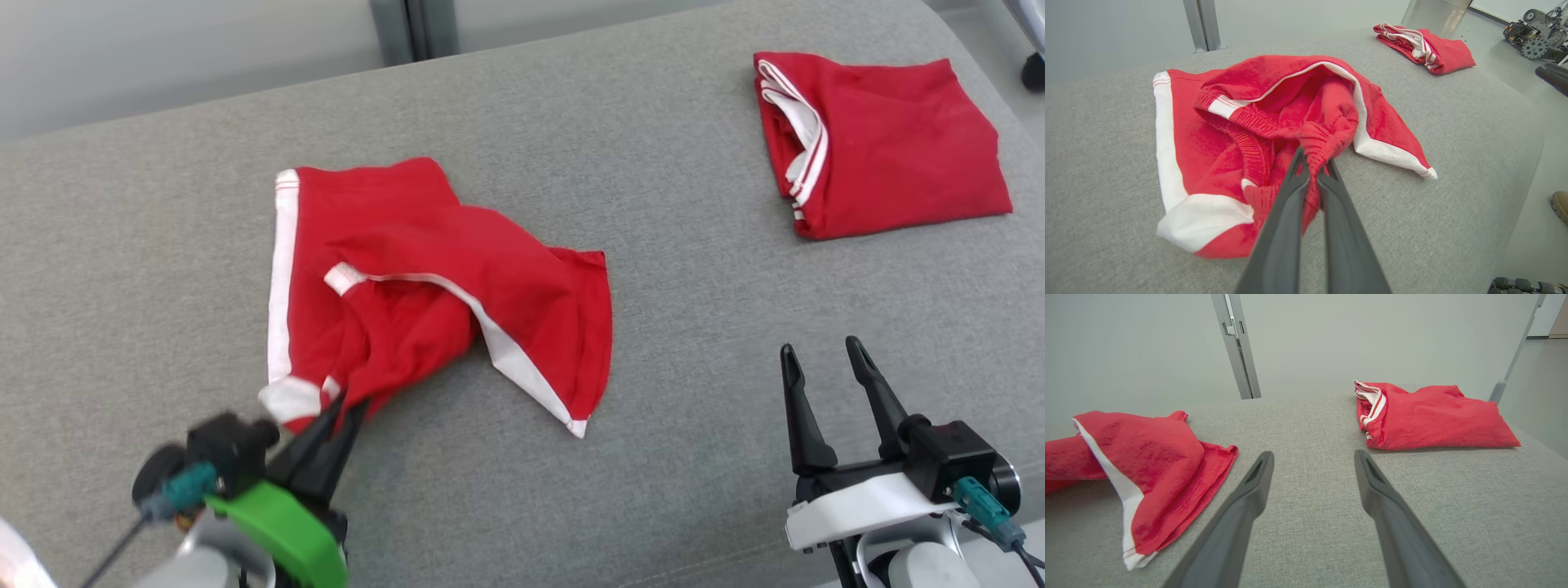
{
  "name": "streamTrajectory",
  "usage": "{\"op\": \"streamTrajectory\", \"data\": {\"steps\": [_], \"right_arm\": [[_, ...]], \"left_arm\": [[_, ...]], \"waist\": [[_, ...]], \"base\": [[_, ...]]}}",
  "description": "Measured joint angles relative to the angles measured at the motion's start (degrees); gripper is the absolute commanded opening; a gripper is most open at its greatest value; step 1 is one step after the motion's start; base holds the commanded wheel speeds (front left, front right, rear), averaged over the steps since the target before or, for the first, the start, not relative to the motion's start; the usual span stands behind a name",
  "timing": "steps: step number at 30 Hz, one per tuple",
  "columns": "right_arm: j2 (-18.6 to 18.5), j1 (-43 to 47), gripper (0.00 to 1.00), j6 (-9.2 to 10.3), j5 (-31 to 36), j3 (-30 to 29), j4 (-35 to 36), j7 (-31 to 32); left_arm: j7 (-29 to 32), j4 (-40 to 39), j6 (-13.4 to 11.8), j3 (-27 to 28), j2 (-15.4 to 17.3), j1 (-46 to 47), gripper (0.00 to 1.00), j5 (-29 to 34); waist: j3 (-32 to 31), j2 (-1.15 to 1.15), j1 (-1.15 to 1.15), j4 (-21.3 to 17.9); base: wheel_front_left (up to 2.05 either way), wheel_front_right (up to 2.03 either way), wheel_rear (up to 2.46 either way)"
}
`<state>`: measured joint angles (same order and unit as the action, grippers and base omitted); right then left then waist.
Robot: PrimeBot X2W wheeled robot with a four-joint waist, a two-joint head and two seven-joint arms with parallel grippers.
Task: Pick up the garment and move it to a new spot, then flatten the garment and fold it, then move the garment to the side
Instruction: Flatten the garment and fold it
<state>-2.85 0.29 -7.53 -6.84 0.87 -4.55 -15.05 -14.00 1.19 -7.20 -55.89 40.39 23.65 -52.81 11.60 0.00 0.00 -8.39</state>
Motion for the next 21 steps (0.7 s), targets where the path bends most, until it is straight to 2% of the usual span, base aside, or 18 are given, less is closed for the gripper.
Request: {"op": "streamTrajectory", "data": {"steps": [5,6,7,8,9,10,14,17,21], "right_arm": [[0.01,0.8,1.0,0.0,0.54,-0.4,0.01,0.0],[0.03,0.83,1.0,0.0,0.6,-0.47,0.02,0.0],[0.02,0.88,1.0,0.0,0.7,-0.35,0.02,0.0],[0.01,0.93,1.0,0.0,0.85,-0.33,-0.03,0.0],[0.02,0.95,1.0,0.0,0.92,-0.27,-0.04,0.0],[0.02,0.94,1.0,0.0,1.0,-0.19,-0.04,0.0],[0.02,0.94,1.0,0.0,1.04,-0.22,-0.13,0.0],[0.03,0.94,1.0,0.0,1.3,-0.09,-0.22,0.0],[0.02,0.93,1.0,0.0,1.29,0.16,-0.25,0.0]], "left_arm": [[-0.79,0.21,-0.98,2.12,-1.2,-9.68,0.0,1.92],[-0.92,0.58,-1.02,3.44,-2.09,-11.01,0.02,2.1],[-1.0,1.24,-0.76,4.43,-2.74,-12.46,0.11,3.13],[-1.02,1.92,-0.14,5.57,-3.47,-14.16,0.39,3.63],[-1.03,2.77,0.23,6.8,-4.31,-15.74,0.78,3.69],[-1.03,3.39,0.67,7.82,-4.9,-16.89,1.0,4.04],[-1.03,3.58,3.46,12.93,-7.25,-19.45,1.0,2.38],[-1.04,1.65,5.42,15.61,-7.69,-19.69,1.0,-1.11],[-0.34,-1.42,5.41,18.71,-7.69,-18.64,1.0,-4.27]], "waist": [[-0.99,0.0,0.0,1.76],[-1.1,0.0,0.0,2.05],[-1.26,0.0,0.0,2.38],[-1.44,0.0,0.0,2.69],[-1.58,0.0,0.0,2.97],[-1.68,0.0,0.0,3.19],[-2.1,0.0,0.0,3.96],[-2.42,0.0,0.0,4.19],[-2.27,0.0,0.0,4.02]], "base": [[0.0,0.0,0.0],[0.0,0.0,0.0],[0.0,0.0,0.0],[0.0,0.0,0.0],[0.0,0.0,0.0],[0.0,0.0,0.0],[0.0,0.0,0.0],[0.0,0.0,0.0],[0.0,0.0,0.0]]}}
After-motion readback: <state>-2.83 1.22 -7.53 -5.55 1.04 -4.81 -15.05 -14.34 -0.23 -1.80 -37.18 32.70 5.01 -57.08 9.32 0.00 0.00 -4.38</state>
